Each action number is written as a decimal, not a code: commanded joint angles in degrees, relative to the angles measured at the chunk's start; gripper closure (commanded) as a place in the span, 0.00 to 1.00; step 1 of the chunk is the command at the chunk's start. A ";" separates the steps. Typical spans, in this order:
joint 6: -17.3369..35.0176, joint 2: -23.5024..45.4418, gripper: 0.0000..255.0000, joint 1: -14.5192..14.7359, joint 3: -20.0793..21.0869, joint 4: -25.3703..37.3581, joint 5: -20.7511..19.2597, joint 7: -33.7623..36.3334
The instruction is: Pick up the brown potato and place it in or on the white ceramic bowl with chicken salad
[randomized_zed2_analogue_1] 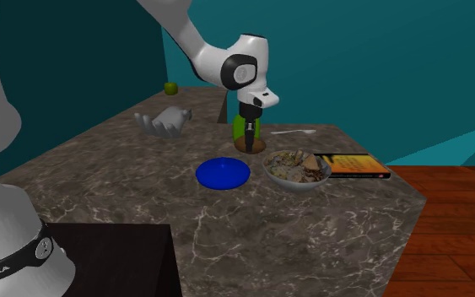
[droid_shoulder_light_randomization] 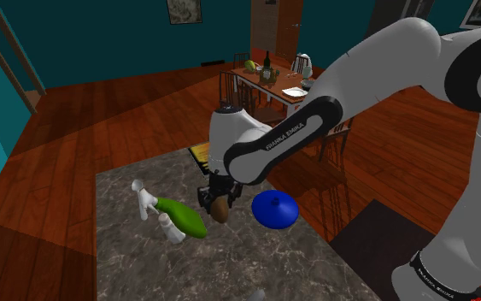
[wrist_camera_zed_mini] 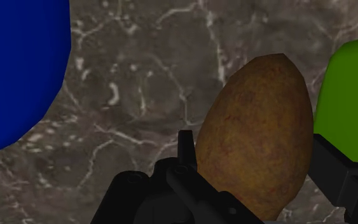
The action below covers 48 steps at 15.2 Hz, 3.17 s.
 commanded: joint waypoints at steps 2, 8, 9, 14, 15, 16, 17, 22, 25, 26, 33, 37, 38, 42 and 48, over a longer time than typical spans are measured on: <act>-1.77 -1.36 1.00 -0.26 0.29 0.48 0.56 -0.22; -5.74 -4.12 1.00 -0.74 0.80 1.83 1.69 -0.62; -6.41 -4.55 1.00 -0.81 0.87 2.10 1.86 -0.68; -9.82 -6.54 1.00 -1.10 1.14 3.64 2.64 -0.91; -10.51 -6.90 1.00 -1.15 1.18 3.98 2.78 -0.94; -11.21 -7.26 1.00 -1.20 1.22 4.34 2.92 -0.98; -11.90 -7.61 1.00 -1.25 1.26 4.71 3.05 -1.01; -15.41 -9.17 1.00 -1.45 1.40 6.75 3.61 -1.09; -17.54 -9.98 1.00 -1.54 1.45 8.13 3.89 -1.10; -18.26 -10.22 1.00 -1.57 1.47 8.62 3.97 -1.10; -20.01 -11.09 1.00 -6.35 -1.56 8.74 5.52 -9.42; -21.28 -10.51 1.00 -9.33 -3.64 9.99 6.01 -14.60; -21.64 -10.23 1.00 -10.05 -4.16 10.47 6.08 -15.84; -23.27 -8.59 1.00 -12.88 -6.15 13.11 6.18 -20.64; -20.04 -7.15 1.00 -13.26 -6.50 11.17 6.06 -21.68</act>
